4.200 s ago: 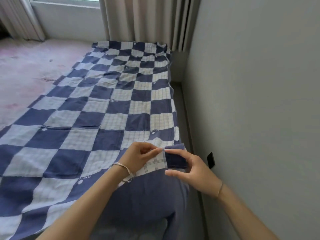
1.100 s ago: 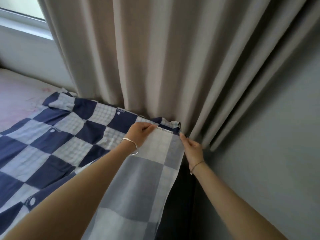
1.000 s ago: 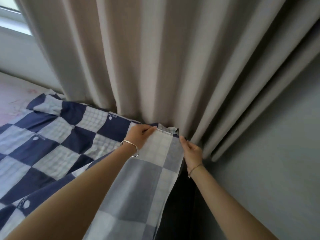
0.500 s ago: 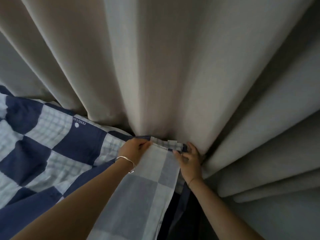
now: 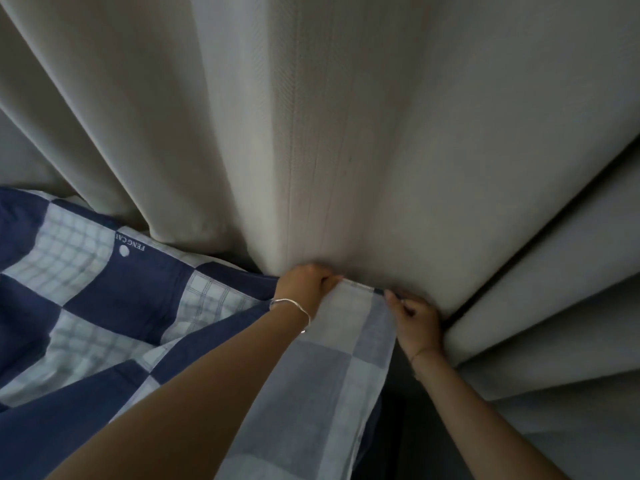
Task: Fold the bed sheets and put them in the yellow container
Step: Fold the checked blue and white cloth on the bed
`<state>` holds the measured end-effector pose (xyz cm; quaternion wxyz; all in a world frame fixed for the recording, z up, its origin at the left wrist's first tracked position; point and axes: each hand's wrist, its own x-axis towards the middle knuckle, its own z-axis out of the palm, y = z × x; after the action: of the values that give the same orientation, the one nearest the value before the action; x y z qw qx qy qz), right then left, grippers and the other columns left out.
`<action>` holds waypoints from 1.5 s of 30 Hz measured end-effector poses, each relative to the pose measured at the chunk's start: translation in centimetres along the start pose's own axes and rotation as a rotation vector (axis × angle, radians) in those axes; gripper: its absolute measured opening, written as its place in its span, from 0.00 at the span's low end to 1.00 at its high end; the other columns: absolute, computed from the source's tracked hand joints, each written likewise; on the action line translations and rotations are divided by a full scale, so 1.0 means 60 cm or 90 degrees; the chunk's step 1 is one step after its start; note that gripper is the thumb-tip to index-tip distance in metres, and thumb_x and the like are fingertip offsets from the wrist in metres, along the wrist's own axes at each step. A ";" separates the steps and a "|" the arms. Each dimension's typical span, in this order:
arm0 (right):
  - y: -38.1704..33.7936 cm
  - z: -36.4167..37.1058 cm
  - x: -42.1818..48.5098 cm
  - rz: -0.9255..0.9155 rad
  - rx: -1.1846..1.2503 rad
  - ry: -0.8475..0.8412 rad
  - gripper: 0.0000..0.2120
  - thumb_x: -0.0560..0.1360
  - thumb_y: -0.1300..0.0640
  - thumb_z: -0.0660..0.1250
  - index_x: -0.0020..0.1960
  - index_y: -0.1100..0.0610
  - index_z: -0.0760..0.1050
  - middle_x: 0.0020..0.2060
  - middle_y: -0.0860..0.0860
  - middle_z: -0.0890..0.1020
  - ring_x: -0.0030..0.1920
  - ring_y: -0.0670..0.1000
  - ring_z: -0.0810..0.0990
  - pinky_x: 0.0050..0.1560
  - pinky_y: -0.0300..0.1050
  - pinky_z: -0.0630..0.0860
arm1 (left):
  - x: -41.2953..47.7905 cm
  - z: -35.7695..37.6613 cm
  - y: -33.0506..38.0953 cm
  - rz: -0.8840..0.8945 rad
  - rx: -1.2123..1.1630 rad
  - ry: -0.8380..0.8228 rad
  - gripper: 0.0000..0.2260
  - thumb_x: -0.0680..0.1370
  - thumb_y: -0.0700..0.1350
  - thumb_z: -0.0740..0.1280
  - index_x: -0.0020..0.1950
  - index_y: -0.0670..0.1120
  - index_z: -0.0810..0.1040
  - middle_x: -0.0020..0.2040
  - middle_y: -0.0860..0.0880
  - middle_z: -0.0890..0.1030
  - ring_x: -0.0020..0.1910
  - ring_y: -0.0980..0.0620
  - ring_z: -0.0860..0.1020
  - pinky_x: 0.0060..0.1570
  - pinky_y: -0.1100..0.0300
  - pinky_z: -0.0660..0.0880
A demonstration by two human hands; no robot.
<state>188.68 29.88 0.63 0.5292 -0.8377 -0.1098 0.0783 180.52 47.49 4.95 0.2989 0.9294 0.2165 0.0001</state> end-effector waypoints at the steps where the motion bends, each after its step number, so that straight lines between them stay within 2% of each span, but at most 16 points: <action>1: 0.013 0.005 -0.001 0.027 -0.010 0.001 0.22 0.76 0.60 0.67 0.24 0.58 0.68 0.22 0.46 0.72 0.26 0.40 0.69 0.32 0.33 0.66 | 0.005 0.010 -0.007 -0.024 0.038 -0.046 0.16 0.81 0.53 0.57 0.59 0.47 0.79 0.58 0.44 0.80 0.57 0.43 0.77 0.55 0.56 0.72; 4: 0.051 0.016 -0.010 0.127 -0.007 0.008 0.26 0.75 0.56 0.68 0.23 0.55 0.60 0.15 0.43 0.63 0.27 0.45 0.63 0.31 0.39 0.61 | -0.007 0.040 -0.027 -0.054 0.085 -0.117 0.14 0.81 0.50 0.57 0.59 0.47 0.78 0.58 0.45 0.79 0.57 0.44 0.77 0.55 0.54 0.73; 10: 0.044 0.020 0.029 0.074 0.037 0.051 0.23 0.76 0.55 0.68 0.27 0.66 0.70 0.23 0.52 0.69 0.30 0.46 0.66 0.33 0.39 0.63 | 0.012 0.029 -0.023 0.014 -0.023 0.117 0.15 0.81 0.49 0.58 0.55 0.45 0.81 0.54 0.42 0.82 0.54 0.41 0.78 0.51 0.54 0.70; 15: 0.061 0.043 0.023 0.135 -0.021 0.033 0.26 0.76 0.57 0.67 0.23 0.57 0.60 0.15 0.47 0.65 0.26 0.46 0.63 0.36 0.41 0.62 | 0.021 0.075 -0.045 -0.020 0.073 0.017 0.13 0.79 0.45 0.60 0.61 0.47 0.77 0.60 0.45 0.78 0.60 0.44 0.73 0.55 0.55 0.69; 18: 0.072 0.037 -0.007 0.187 0.073 -0.027 0.14 0.76 0.57 0.68 0.33 0.58 0.72 0.30 0.46 0.75 0.34 0.44 0.72 0.41 0.39 0.69 | -0.033 0.102 -0.075 0.161 0.143 0.073 0.19 0.75 0.51 0.60 0.63 0.46 0.75 0.58 0.45 0.78 0.59 0.44 0.74 0.58 0.48 0.73; 19: 0.070 0.034 -0.024 0.203 0.112 -0.046 0.07 0.75 0.57 0.69 0.43 0.60 0.76 0.39 0.49 0.79 0.40 0.45 0.76 0.44 0.39 0.73 | -0.056 0.108 -0.090 0.184 0.141 0.100 0.21 0.73 0.53 0.58 0.64 0.47 0.74 0.59 0.45 0.78 0.59 0.45 0.73 0.59 0.48 0.71; 20: 0.072 0.031 -0.042 0.213 0.133 -0.056 0.11 0.74 0.56 0.69 0.53 0.61 0.76 0.49 0.51 0.80 0.48 0.47 0.78 0.50 0.41 0.75 | -0.080 0.109 -0.101 0.189 0.148 0.117 0.23 0.74 0.55 0.58 0.65 0.47 0.72 0.60 0.45 0.78 0.61 0.46 0.70 0.63 0.51 0.67; 22: 0.079 0.024 -0.089 0.201 0.119 -0.063 0.26 0.72 0.53 0.71 0.68 0.56 0.69 0.62 0.50 0.76 0.61 0.50 0.75 0.62 0.48 0.73 | -0.129 0.105 -0.121 0.158 0.172 0.113 0.25 0.77 0.60 0.53 0.68 0.47 0.68 0.63 0.44 0.76 0.64 0.48 0.66 0.65 0.54 0.58; 24: 0.074 0.017 -0.145 0.156 0.060 -0.075 0.33 0.72 0.50 0.71 0.73 0.52 0.62 0.68 0.49 0.70 0.68 0.49 0.69 0.67 0.53 0.69 | -0.177 0.096 -0.144 0.108 0.203 0.070 0.27 0.80 0.62 0.46 0.68 0.47 0.69 0.65 0.45 0.75 0.65 0.48 0.65 0.65 0.54 0.56; 30: -0.026 0.064 -0.278 0.079 -0.057 -0.163 0.33 0.73 0.52 0.70 0.74 0.52 0.59 0.72 0.51 0.64 0.70 0.50 0.64 0.67 0.45 0.64 | -0.345 0.002 -0.246 -0.074 0.248 -0.051 0.33 0.79 0.64 0.37 0.70 0.48 0.69 0.68 0.46 0.72 0.65 0.44 0.73 0.65 0.51 0.63; 33: -0.100 0.121 -0.335 0.027 -0.064 -0.261 0.35 0.71 0.44 0.69 0.73 0.52 0.59 0.71 0.49 0.64 0.70 0.46 0.62 0.69 0.41 0.61 | -0.442 -0.068 -0.306 -0.124 0.215 -0.026 0.45 0.68 0.71 0.26 0.76 0.51 0.54 0.76 0.49 0.57 0.75 0.44 0.58 0.70 0.52 0.49; 37: -0.185 0.220 -0.445 -0.071 -0.048 -0.425 0.26 0.73 0.53 0.71 0.66 0.44 0.64 0.68 0.43 0.65 0.69 0.42 0.63 0.68 0.37 0.62 | -0.587 -0.141 -0.381 -0.225 0.195 0.007 0.51 0.60 0.74 0.22 0.77 0.53 0.49 0.77 0.52 0.48 0.77 0.47 0.50 0.72 0.54 0.44; 39: -0.213 0.275 -0.517 -0.114 -0.062 -0.513 0.25 0.73 0.53 0.71 0.66 0.45 0.66 0.69 0.42 0.64 0.69 0.40 0.62 0.64 0.28 0.62 | -0.668 -0.171 -0.426 -0.279 0.189 0.008 0.53 0.59 0.73 0.20 0.77 0.53 0.51 0.77 0.50 0.51 0.76 0.46 0.53 0.73 0.52 0.50; 42: -0.254 0.364 -0.632 -0.160 -0.107 -0.637 0.25 0.72 0.47 0.71 0.66 0.47 0.67 0.66 0.39 0.63 0.67 0.38 0.61 0.65 0.26 0.59 | -0.797 -0.209 -0.507 -0.349 0.147 0.031 0.43 0.74 0.69 0.33 0.68 0.45 0.73 0.66 0.42 0.74 0.61 0.39 0.76 0.57 0.44 0.73; 43: -0.263 0.391 -0.667 -0.175 -0.116 -0.668 0.26 0.70 0.44 0.70 0.65 0.46 0.67 0.66 0.40 0.64 0.68 0.38 0.61 0.67 0.30 0.59 | -0.838 -0.219 -0.526 -0.381 0.123 0.038 0.42 0.76 0.68 0.34 0.65 0.45 0.75 0.64 0.42 0.76 0.58 0.39 0.78 0.54 0.44 0.75; 45: -0.282 0.438 -0.727 -0.186 -0.124 -0.729 0.25 0.69 0.42 0.70 0.63 0.43 0.67 0.66 0.40 0.65 0.68 0.39 0.62 0.69 0.34 0.60 | -0.905 -0.227 -0.561 -0.435 0.130 0.051 0.51 0.66 0.73 0.24 0.73 0.47 0.64 0.73 0.46 0.65 0.69 0.42 0.68 0.66 0.46 0.65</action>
<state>138.44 48.12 5.32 0.3115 -0.6831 -0.4984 0.4335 115.98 57.69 4.44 0.1786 0.8276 0.5253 -0.0848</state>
